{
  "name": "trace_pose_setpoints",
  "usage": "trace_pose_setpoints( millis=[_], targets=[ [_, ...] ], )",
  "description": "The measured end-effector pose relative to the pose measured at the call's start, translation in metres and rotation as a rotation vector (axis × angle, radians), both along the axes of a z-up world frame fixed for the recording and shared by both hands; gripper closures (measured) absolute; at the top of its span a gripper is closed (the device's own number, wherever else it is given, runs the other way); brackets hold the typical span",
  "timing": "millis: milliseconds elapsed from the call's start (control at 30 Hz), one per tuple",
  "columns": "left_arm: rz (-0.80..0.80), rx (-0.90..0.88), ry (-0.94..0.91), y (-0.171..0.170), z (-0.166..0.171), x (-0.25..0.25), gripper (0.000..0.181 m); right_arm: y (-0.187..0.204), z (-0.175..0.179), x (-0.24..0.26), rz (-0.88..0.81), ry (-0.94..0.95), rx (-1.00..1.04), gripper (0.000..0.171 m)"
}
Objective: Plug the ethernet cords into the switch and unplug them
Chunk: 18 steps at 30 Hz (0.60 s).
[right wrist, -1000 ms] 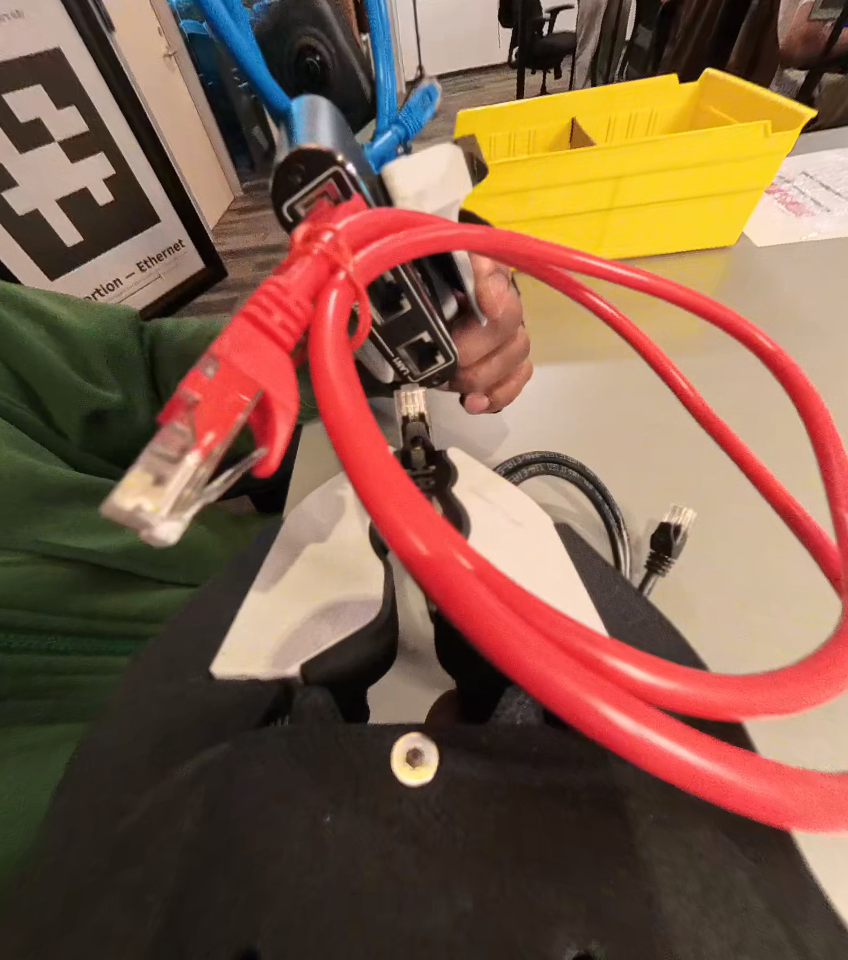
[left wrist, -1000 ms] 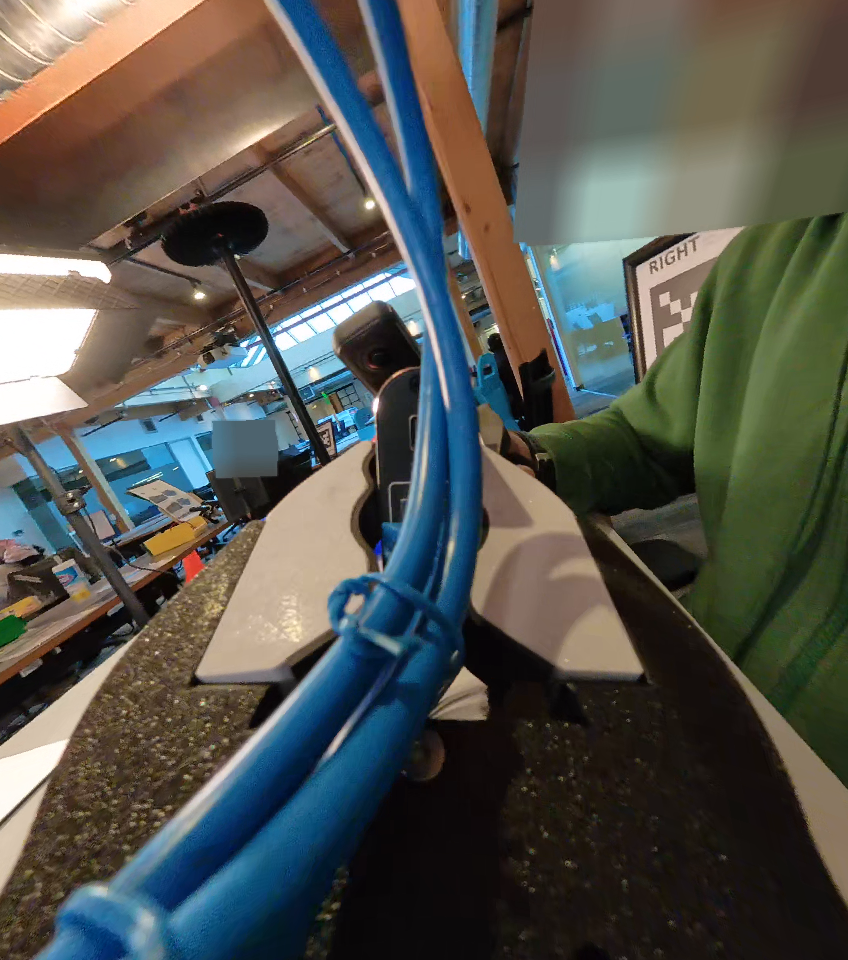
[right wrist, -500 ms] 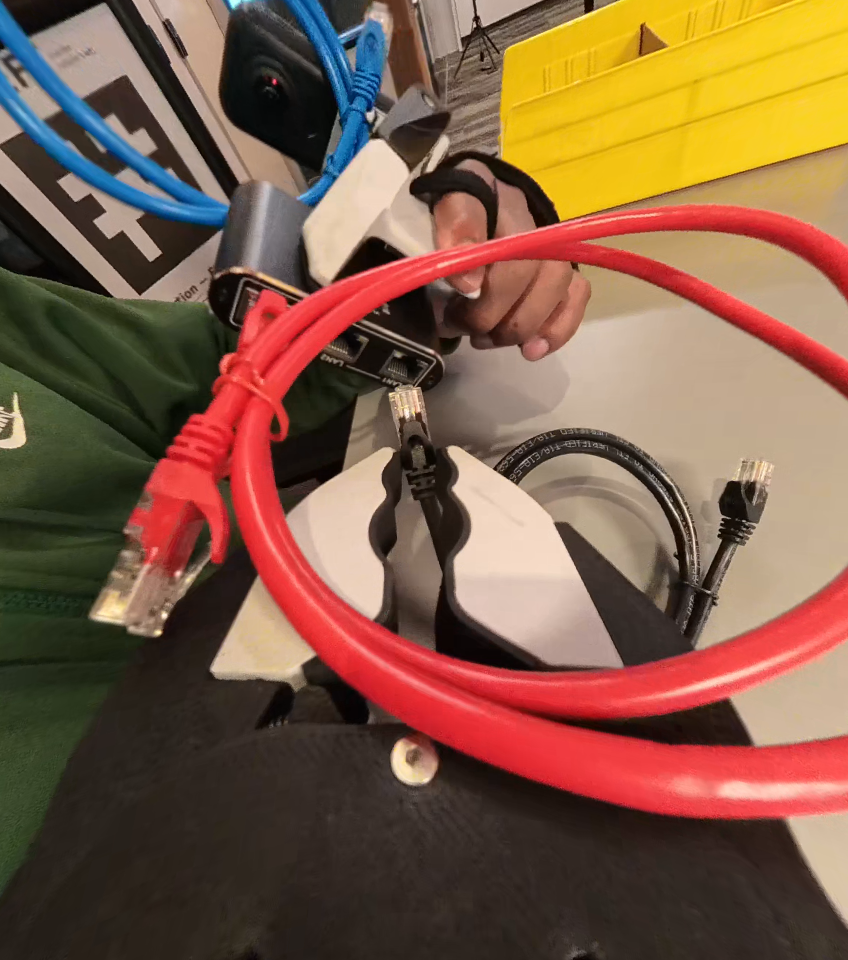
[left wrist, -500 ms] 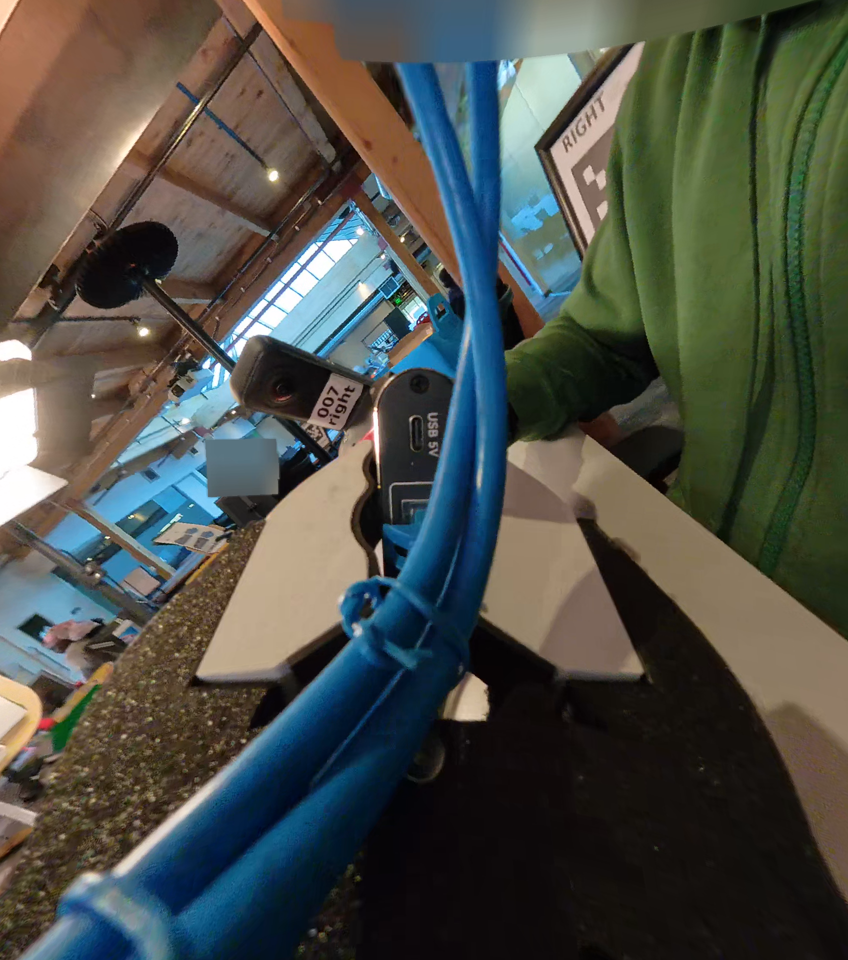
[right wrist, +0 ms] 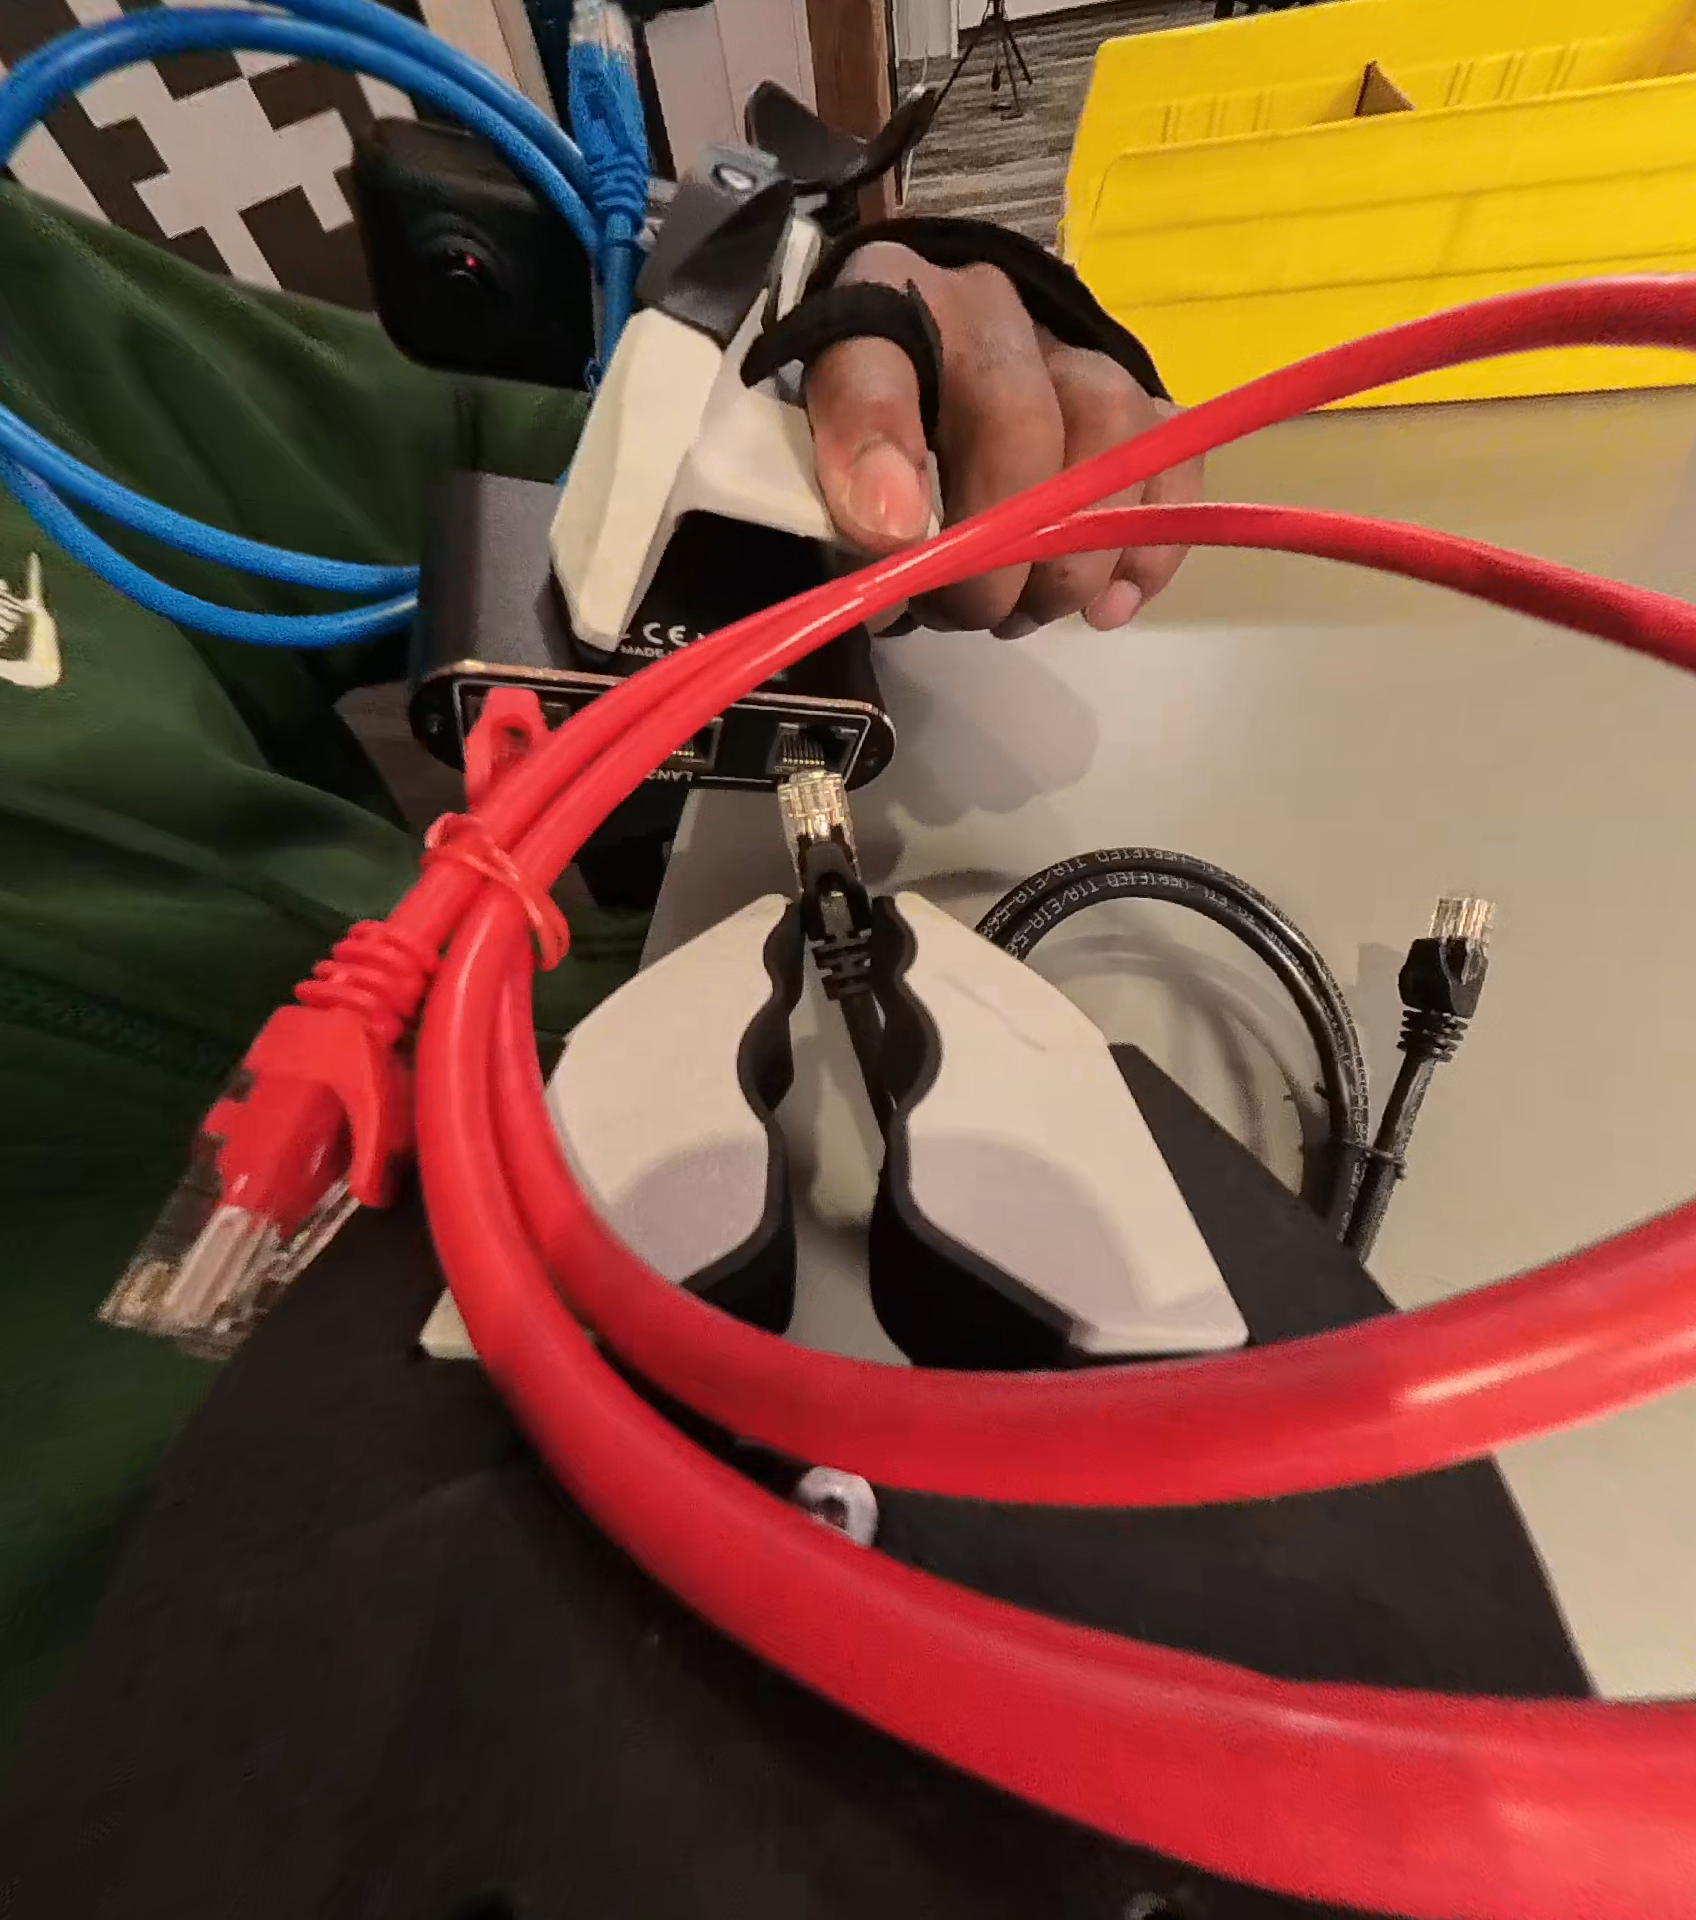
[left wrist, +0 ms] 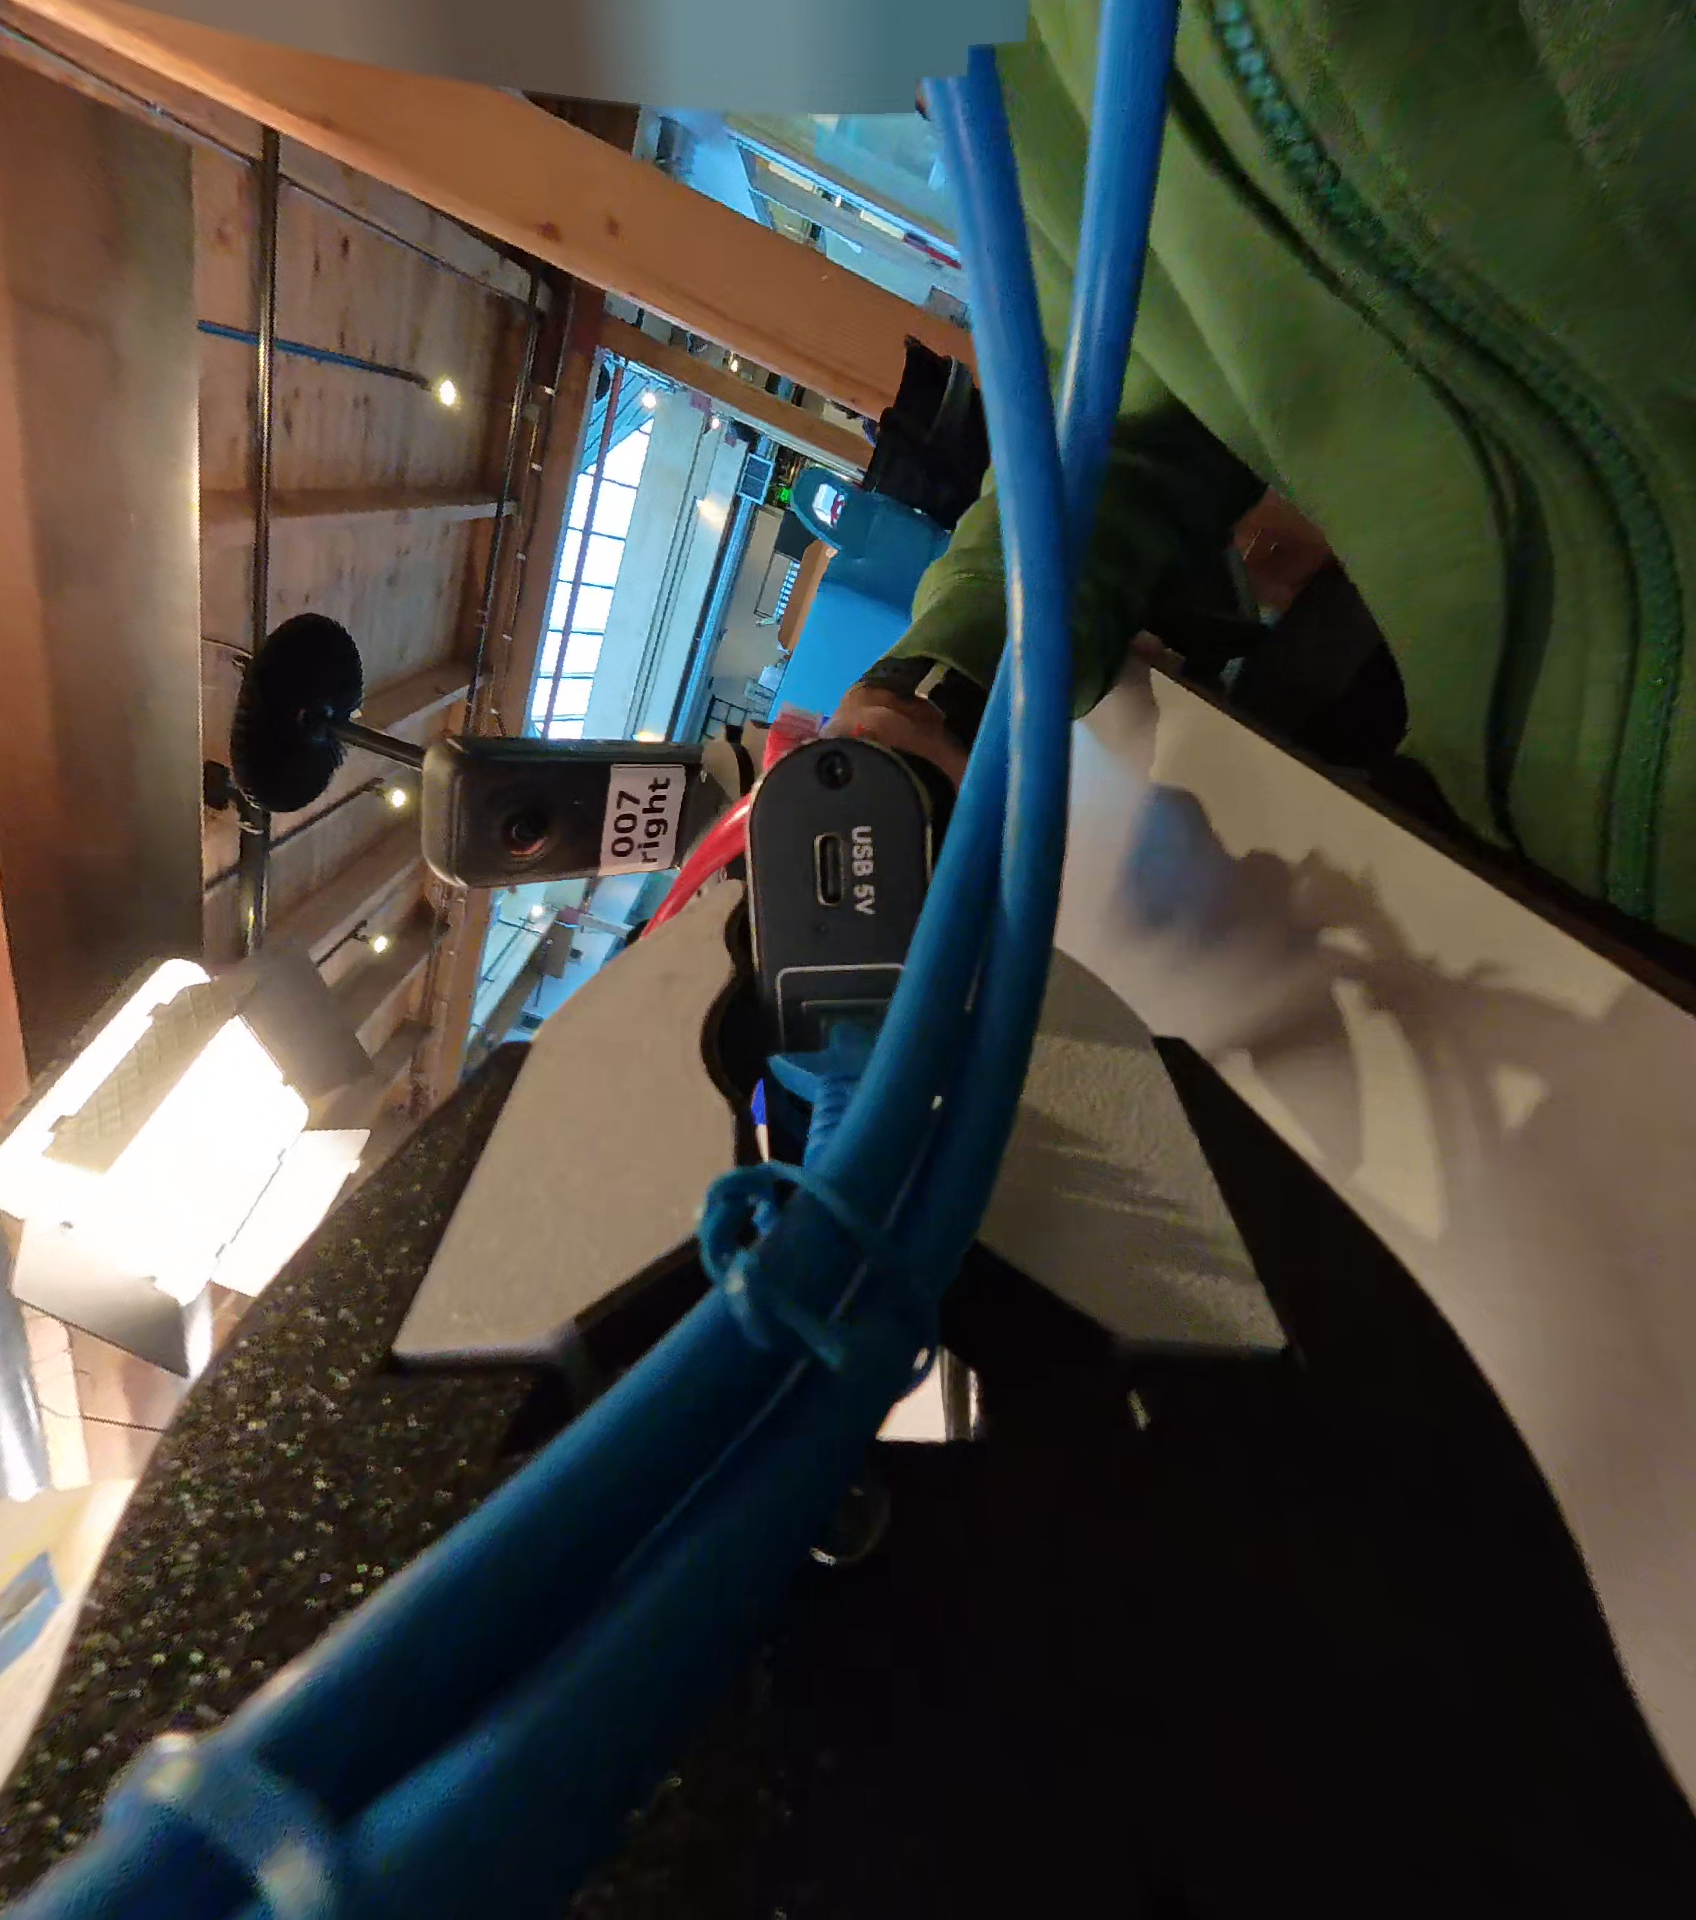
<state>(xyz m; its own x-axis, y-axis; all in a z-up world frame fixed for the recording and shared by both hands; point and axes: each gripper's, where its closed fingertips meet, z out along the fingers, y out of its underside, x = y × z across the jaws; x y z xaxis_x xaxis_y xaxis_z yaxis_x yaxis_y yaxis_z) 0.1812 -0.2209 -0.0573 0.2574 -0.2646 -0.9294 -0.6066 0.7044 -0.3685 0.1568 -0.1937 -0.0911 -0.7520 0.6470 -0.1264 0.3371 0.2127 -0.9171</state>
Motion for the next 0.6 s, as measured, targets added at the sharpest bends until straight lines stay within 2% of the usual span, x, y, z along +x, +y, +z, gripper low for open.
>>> trace_pose_setpoints(
  millis=[167, 333, 467, 600],
  targets=[
    [-0.011, 0.015, 0.008, -0.001, -0.004, 0.004, 0.152, 0.000, -0.004, 0.002, 0.015, -0.012, -0.001, 0.158],
    [0.075, 0.059, -0.004, 0.009, 0.000, -0.010, 0.154, 0.011, -0.010, -0.004, -0.022, -0.047, 0.016, 0.159],
    [0.195, 0.124, -0.052, 0.014, 0.017, -0.037, 0.153, 0.033, -0.024, -0.014, -0.111, -0.067, 0.104, 0.159],
    [0.252, 0.152, -0.050, 0.010, 0.023, -0.058, 0.153, 0.072, -0.043, -0.024, -0.259, -0.096, 0.260, 0.159]
  ],
)
